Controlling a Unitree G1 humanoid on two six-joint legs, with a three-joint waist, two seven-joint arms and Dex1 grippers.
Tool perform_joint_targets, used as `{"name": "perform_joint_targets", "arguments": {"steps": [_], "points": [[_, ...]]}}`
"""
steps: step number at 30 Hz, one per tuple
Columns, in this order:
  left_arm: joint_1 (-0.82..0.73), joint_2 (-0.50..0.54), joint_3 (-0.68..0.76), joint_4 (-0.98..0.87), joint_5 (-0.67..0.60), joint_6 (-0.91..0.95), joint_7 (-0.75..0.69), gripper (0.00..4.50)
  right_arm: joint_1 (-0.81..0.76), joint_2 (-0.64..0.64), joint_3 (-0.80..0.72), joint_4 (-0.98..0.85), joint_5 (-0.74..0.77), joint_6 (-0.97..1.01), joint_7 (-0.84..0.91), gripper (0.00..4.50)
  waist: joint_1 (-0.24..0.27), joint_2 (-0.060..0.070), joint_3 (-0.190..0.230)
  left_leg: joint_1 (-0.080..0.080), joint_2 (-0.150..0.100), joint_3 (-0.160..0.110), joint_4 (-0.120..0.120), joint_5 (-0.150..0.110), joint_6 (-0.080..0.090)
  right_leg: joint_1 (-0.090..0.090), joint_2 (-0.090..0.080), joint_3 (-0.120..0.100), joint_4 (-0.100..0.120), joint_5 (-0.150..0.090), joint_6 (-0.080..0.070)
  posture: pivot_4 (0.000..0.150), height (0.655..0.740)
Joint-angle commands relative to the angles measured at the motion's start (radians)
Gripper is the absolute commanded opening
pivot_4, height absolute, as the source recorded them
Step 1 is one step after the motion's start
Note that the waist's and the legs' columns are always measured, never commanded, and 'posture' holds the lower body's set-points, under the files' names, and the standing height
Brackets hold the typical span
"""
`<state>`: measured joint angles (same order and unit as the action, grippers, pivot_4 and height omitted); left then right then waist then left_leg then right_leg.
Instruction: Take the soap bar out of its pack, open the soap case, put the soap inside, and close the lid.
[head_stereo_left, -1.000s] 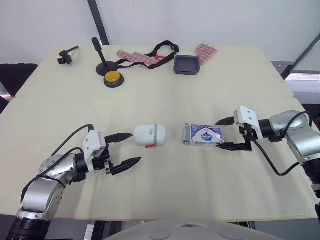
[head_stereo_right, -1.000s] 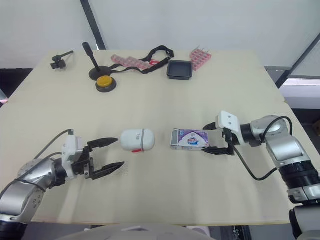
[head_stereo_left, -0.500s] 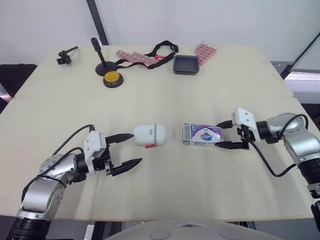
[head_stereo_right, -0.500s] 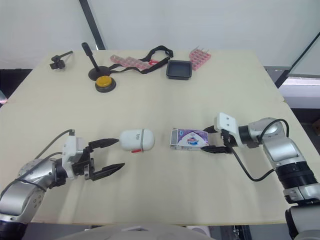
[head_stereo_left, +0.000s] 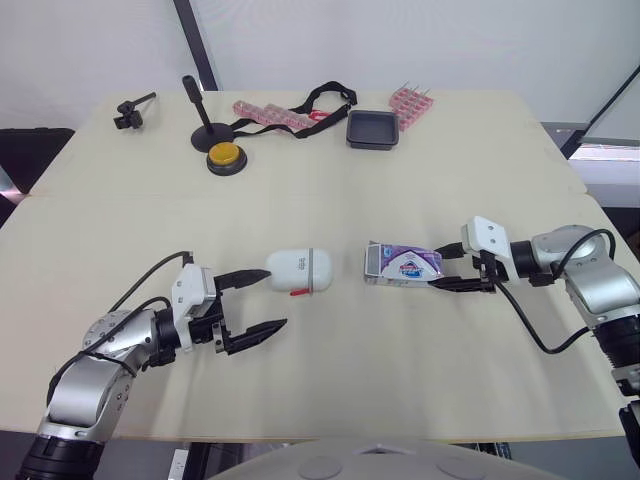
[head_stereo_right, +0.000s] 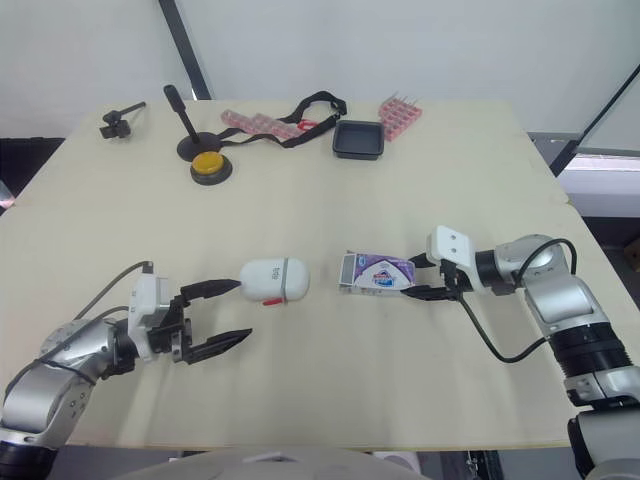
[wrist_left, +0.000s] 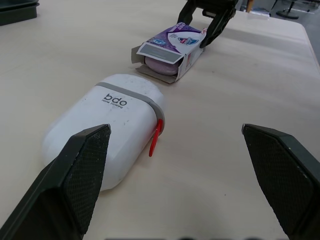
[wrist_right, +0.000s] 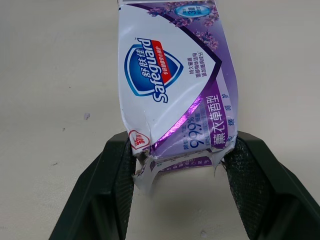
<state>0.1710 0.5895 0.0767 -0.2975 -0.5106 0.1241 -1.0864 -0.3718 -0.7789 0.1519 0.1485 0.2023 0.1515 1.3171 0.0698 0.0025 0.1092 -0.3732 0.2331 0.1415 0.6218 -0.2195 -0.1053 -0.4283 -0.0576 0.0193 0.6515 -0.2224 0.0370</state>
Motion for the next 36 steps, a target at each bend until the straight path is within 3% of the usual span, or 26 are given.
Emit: {"name": "perform_joint_targets", "arguments": {"steps": [1, 36], "points": [[0.001, 0.000, 0.001, -0.042, -0.009, -0.010, 0.009, 4.50, -0.014, 0.003, -0.009, -0.007, 0.002, -0.007, -0.004, 1.60, 0.000, 0.000, 0.000, 0.000, 0.000, 0.000, 0.000, 0.000, 0.000, 0.000, 0.000, 0.000, 0.000, 0.000, 0.000, 0.150, 0.7291], [0.008, 0.011, -0.016, -0.054, -0.006, 0.010, 0.024, 4.50, 0.071, -0.060, -0.018, -0.132, 0.007, 0.037, -0.024, 1.60, -0.001, 0.000, 0.000, 0.000, 0.000, 0.001, 0.000, 0.000, 0.000, 0.000, 0.000, 0.000, 0.000, 0.000, 0.000, 0.150, 0.7291]]}}
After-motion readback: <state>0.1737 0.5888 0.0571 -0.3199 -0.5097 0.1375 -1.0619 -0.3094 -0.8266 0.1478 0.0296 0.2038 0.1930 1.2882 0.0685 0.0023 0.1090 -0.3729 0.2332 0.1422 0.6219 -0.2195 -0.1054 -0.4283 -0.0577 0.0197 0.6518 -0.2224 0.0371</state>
